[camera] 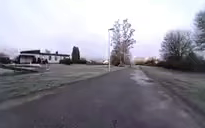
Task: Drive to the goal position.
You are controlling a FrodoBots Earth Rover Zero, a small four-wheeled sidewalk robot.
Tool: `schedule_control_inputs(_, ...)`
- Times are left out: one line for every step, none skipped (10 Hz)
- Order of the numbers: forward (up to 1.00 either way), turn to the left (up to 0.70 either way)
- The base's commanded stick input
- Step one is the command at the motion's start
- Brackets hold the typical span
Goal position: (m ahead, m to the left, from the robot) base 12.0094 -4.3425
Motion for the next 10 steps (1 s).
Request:
schedule_control_inputs(0.01, 0.00)
schedule_control_inputs(0.16, 0.00)
schedule_control_inputs(1.00, 0.00)
schedule_control_inputs(1.00, 0.00)
schedule_control_inputs(1.00, 0.00)
schedule_control_inputs(1.00, 0.00)
schedule_control_inputs(1.00, 0.00)
schedule_control_inputs(1.00, 0.00)
schedule_control_inputs(1.00, 0.00)
schedule_control_inputs(1.00, 0.00)
